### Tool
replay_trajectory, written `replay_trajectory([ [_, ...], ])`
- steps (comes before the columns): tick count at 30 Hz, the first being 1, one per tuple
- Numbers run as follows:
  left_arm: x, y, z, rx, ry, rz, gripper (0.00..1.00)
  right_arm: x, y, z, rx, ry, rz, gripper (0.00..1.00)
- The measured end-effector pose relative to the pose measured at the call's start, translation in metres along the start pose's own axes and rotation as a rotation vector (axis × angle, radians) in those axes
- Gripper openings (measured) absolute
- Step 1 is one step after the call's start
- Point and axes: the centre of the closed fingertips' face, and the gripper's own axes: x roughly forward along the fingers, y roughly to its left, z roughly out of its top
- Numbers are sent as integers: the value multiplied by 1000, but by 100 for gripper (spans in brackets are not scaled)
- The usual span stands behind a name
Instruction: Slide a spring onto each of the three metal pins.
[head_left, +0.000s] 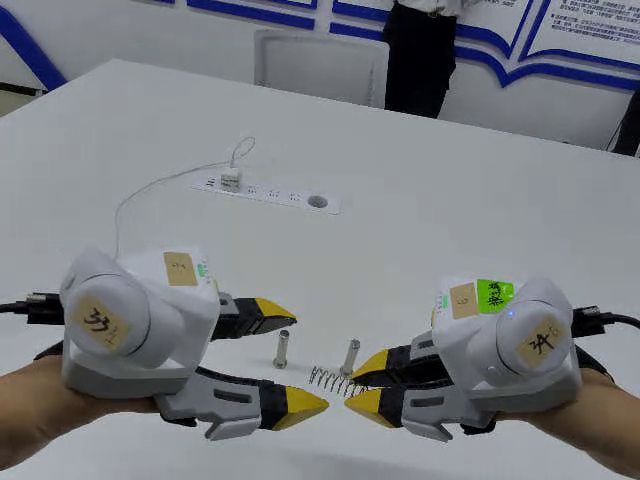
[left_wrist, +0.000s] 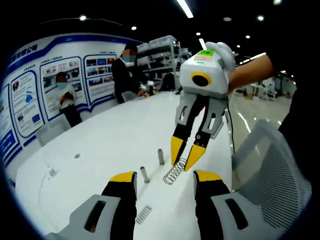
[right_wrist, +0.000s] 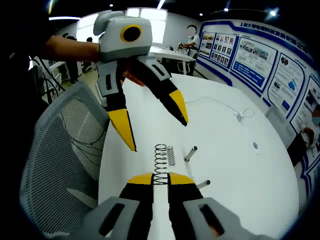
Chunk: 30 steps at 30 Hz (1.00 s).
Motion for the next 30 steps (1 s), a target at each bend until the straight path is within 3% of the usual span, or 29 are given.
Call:
replay_trajectory([
  [5,4,-1,-5,20,20,-2,44,-1,-1,4,-24,-4,-9,10],
  [10,5,0,-7,41,34,-5,33,-2,2,10,-36,-12,0,10],
  [14,5,-7,-9,97,57,-36,26,-3,3,11,-73,1,3,10],
  [30,10,-18,-18,184,134,-123,13,-1,11,12,-138,31,45,10],
])
